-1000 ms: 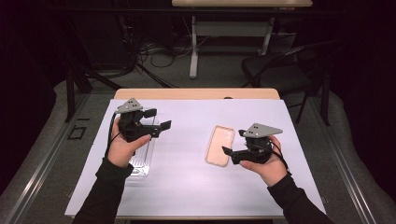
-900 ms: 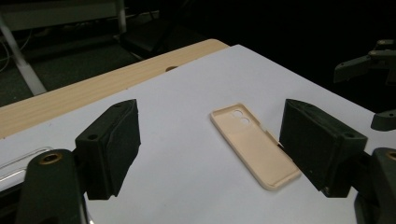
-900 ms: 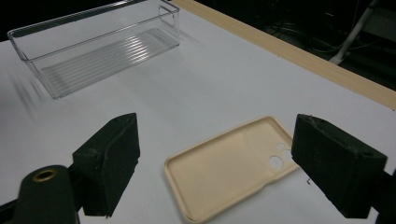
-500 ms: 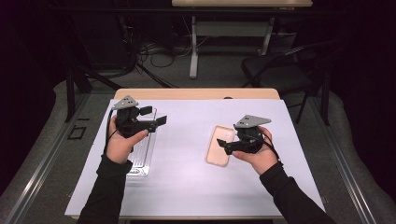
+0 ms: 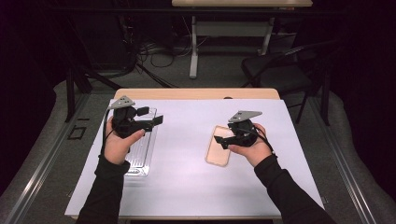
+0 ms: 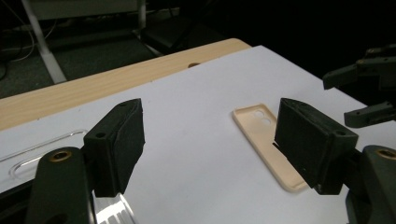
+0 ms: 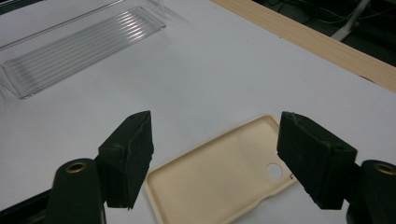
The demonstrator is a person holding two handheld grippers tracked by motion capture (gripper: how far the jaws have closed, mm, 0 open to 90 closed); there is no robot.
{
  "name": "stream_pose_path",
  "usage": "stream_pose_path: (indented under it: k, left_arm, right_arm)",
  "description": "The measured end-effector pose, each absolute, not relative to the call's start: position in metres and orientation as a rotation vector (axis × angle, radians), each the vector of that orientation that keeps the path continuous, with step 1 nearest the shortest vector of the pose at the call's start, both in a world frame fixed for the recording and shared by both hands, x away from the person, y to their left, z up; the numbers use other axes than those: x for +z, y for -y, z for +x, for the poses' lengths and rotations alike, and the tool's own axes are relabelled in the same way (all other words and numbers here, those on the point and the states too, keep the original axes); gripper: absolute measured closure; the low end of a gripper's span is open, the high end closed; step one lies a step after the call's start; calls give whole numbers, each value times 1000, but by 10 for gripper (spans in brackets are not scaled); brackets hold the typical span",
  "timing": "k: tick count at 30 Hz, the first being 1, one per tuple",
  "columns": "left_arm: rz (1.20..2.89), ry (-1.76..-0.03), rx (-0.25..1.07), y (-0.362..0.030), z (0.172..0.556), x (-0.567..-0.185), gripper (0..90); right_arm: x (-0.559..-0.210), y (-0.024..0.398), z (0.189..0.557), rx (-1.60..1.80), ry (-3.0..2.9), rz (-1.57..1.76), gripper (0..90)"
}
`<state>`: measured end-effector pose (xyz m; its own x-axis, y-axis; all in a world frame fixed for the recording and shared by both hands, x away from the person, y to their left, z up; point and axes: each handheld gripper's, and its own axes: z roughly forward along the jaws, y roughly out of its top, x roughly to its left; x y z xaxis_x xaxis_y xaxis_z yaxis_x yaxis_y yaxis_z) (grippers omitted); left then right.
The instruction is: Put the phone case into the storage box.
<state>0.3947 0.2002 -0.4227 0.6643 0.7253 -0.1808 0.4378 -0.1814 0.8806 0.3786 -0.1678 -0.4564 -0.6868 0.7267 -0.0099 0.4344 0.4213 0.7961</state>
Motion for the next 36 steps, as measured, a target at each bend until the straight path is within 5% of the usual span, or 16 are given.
stream_pose_path:
  k: [8,21,36]
  left_arm:
    - [1864,-928,357,-197,394,-427,242]
    - [1884,-919,340,-196,391,-427,351]
    - [1926,-926,349,-194,387,-425,432]
  right_arm:
    - [-458,161,387,1066,-2386,961,212]
    - [-449,156,395,896,-2494,847,454]
    - [-460,138,398,700,-2628,694,485]
